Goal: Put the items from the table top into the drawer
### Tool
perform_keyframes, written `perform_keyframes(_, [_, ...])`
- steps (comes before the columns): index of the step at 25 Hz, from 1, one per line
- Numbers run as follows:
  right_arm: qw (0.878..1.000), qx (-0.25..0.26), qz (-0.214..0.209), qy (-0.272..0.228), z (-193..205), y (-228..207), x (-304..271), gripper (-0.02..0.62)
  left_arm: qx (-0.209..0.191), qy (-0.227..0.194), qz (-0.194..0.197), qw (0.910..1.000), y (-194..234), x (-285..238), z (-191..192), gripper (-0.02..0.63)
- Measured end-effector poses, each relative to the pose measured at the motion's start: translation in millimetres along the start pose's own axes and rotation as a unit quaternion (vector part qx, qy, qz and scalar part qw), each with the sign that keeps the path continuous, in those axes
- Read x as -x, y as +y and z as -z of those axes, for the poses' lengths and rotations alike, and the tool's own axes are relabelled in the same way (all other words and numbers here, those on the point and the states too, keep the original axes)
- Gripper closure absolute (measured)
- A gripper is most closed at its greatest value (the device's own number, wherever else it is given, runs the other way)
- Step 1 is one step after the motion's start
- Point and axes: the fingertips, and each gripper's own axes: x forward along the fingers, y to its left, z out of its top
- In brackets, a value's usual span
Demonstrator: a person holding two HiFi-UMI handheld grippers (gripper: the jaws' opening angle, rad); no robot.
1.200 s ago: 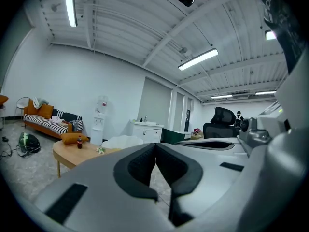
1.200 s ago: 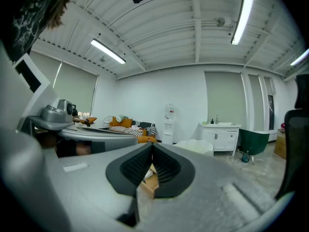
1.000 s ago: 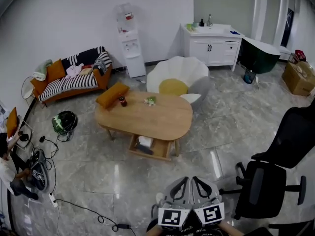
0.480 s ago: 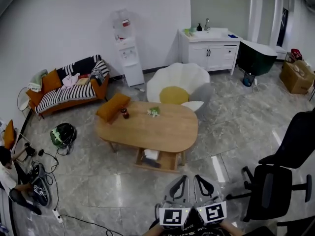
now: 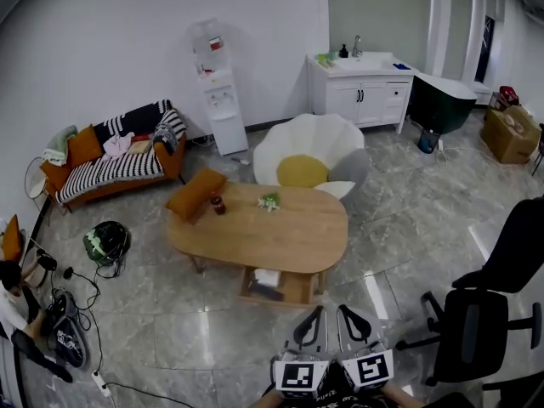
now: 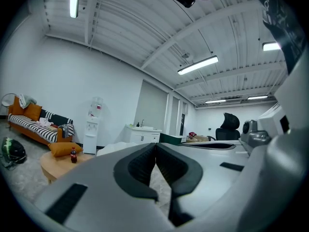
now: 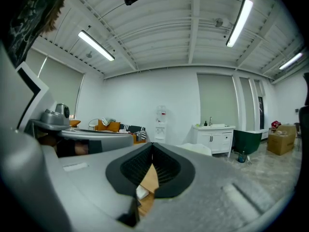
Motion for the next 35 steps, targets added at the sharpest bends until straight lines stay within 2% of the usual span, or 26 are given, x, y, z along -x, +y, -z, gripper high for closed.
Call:
perform_keyframes(9, [1.000, -0.028, 0.000, 0.013, 12, 4, -17, 0.594, -0.007, 0.017, -0.014, 0.9997, 22, -2, 10, 0.595])
perform_keyframes(13, [0.999, -0.037, -0.007, 0.023, 21, 2, -27, 0.594, 0.003, 0.020, -0.020, 0.9996, 29, -8, 8, 0.595])
perform_keyframes(17, [0.999, -0.037, -0.016, 0.026, 26, -6, -41, 0.594, 0.018, 0.022, -0.052, 0.9982, 47, -19, 19, 0.595])
perform_keyframes(21, [0.998, -0.039, -0.030, 0.039, 36, -14, -58, 0.594, 0.000, 0.034, -0.055, 0.9979, 53, -36, 15, 0.595])
perform_keyframes(27, [0.996, -0.044, -0.055, 0.052, 43, -38, -99, 0.594, 0.011, 0.045, -0.090, 0.9949, 79, -74, 25, 0.595])
perform_keyframes(32, [0.995, -0.049, -0.068, 0.054, 19, -67, -140, 0.594, 0.008, 0.063, -0.103, 0.9926, 94, -108, 24, 0.595])
perform_keyframes(35, [0.994, -0.041, -0.079, 0.061, 19, -83, -164, 0.594, 0.012, 0.067, -0.116, 0.9909, 106, -131, 22, 0.595])
